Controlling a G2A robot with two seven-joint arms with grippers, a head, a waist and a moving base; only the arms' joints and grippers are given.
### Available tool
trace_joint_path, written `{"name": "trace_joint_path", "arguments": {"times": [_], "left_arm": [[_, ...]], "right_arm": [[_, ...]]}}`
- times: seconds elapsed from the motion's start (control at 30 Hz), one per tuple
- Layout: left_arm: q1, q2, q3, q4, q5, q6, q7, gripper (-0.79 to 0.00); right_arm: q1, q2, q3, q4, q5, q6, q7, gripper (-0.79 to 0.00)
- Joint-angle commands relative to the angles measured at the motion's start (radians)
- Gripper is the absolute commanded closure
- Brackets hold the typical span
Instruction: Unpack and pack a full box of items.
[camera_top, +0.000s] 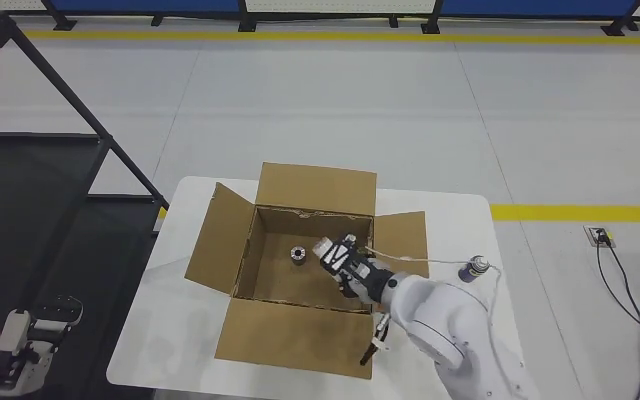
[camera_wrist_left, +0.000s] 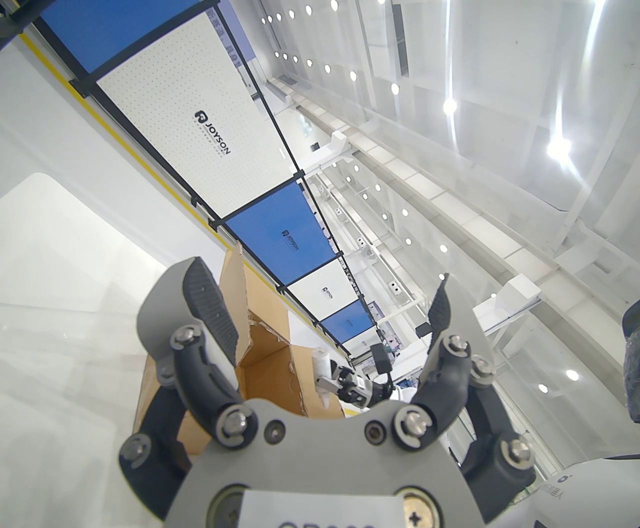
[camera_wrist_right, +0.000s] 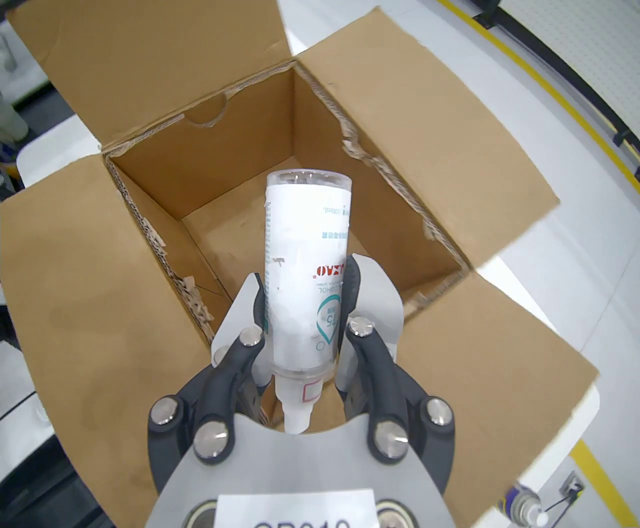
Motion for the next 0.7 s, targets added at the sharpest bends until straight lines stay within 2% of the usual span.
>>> {"name": "trace_joint_path", "arguments": {"times": [0.0, 0.1, 0.27, 0.53, 0.67], "left_arm": [[0.000, 0.000, 0.000, 0.000, 0.000, 0.000, 0.000, -0.785], [0.000, 0.000, 0.000, 0.000, 0.000, 0.000, 0.000, -0.785], [0.000, 0.000, 0.000, 0.000, 0.000, 0.000, 0.000, -0.785], [0.000, 0.000, 0.000, 0.000, 0.000, 0.000, 0.000, -0.785], [0.000, 0.000, 0.000, 0.000, 0.000, 0.000, 0.000, -0.785]], "right_arm": [[0.098, -0.022, -0.116, 0.097, -0.022, 0.012, -0.001, 0.000], [0.210, -0.058, -0.236, 0.239, -0.028, 0.007, 0.015, 0.000], [0.381, -0.130, -0.374, 0.497, 0.019, 0.005, 0.030, 0.000], [0.557, -0.243, -0.479, 0.858, 0.170, -0.004, 0.057, 0.000], [0.610, -0.288, -0.507, 1.000, 0.240, -0.060, 0.077, 0.000]]}}
